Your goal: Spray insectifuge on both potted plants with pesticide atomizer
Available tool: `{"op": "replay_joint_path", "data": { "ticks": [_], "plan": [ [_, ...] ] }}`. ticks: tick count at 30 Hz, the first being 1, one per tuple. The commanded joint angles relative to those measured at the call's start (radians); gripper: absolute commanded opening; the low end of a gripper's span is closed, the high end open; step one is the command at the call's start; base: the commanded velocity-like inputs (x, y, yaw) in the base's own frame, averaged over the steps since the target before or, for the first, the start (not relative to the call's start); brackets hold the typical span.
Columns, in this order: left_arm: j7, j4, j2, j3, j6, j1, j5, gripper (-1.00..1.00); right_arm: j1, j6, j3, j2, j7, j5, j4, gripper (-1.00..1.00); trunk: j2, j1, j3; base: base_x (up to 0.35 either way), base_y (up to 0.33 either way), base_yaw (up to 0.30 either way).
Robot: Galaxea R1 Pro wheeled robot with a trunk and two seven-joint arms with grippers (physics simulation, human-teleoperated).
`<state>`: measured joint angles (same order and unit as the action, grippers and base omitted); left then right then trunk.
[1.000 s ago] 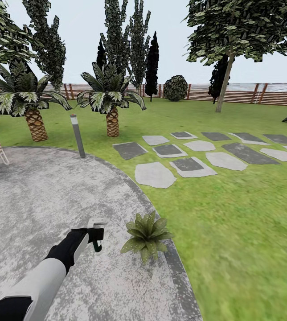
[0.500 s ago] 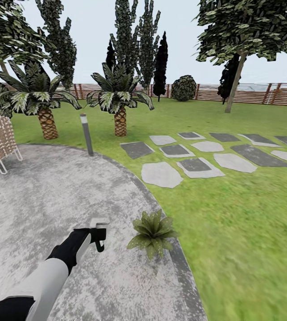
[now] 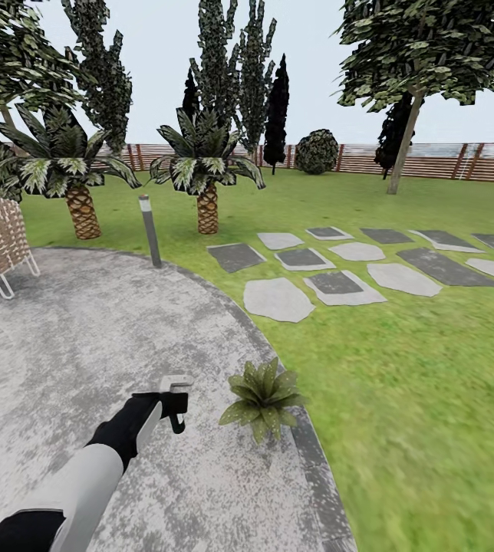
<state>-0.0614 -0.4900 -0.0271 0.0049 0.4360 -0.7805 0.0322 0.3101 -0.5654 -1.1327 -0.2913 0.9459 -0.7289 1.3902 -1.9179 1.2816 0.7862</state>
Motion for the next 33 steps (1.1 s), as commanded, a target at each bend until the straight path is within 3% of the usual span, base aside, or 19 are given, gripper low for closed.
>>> {"op": "replay_joint_path", "data": {
  "ticks": [1, 9, 25, 27, 28, 30, 31, 33],
  "plan": [
    [-0.001, -0.002, 0.0, 0.0, 0.006, 0.0, 0.003, -1.0, 0.001, -0.003, -0.001, 0.0, 0.008, -0.007, 0.001, 1.0, 0.0, 0.0, 0.001, 0.0, 0.0, 0.0],
    [-0.001, -0.002, -0.005, 0.0, 0.006, 0.0, 0.003, -1.0, 0.001, -0.003, -0.001, 0.0, 0.007, -0.006, 0.001, 1.0, 0.0, 0.0, 0.001, 0.0, 0.0, 0.022],
    [-0.001, -0.002, -0.013, 0.001, 0.006, 0.0, 0.003, -1.0, 0.001, -0.002, -0.001, 0.0, 0.008, -0.006, 0.001, 1.0, 0.0, 0.0, 0.001, 0.0, 0.0, 0.246],
    [-0.001, -0.002, -0.014, 0.001, 0.006, 0.0, 0.003, -1.0, 0.001, -0.002, 0.0, 0.023, 0.008, -0.005, 0.001, 1.0, 0.0, 0.0, 0.001, 0.0, 0.0, 0.143],
    [-0.001, -0.002, -0.013, 0.002, 0.006, 0.0, 0.003, -1.0, 0.001, -0.003, 0.001, 0.063, 0.005, -0.005, 0.003, 1.0, 0.0, 0.0, 0.001, 0.0, 0.0, 0.046],
    [-0.001, -0.002, -0.013, 0.002, 0.006, 0.0, 0.003, -1.0, 0.003, -0.007, 0.024, 0.114, 0.001, -0.005, 0.005, 1.0, 0.0, 0.0, 0.001, 0.0, 0.0, 0.024],
    [-0.001, -0.002, -0.013, 0.002, 0.006, 0.0, 0.003, -1.0, 0.005, -0.021, 0.063, 0.147, 0.001, -0.006, 0.006, 1.0, 0.0, 0.0, 0.001, 0.0, 0.0, 0.012],
    [-0.001, -0.002, -0.013, 0.003, 0.006, 0.0, 0.003, -1.0, 0.009, -0.097, 0.201, 0.227, -0.011, -0.007, 0.009, 1.0, 0.0, 0.0, 0.001, 0.0, 0.0, 0.006]
  ]
}}
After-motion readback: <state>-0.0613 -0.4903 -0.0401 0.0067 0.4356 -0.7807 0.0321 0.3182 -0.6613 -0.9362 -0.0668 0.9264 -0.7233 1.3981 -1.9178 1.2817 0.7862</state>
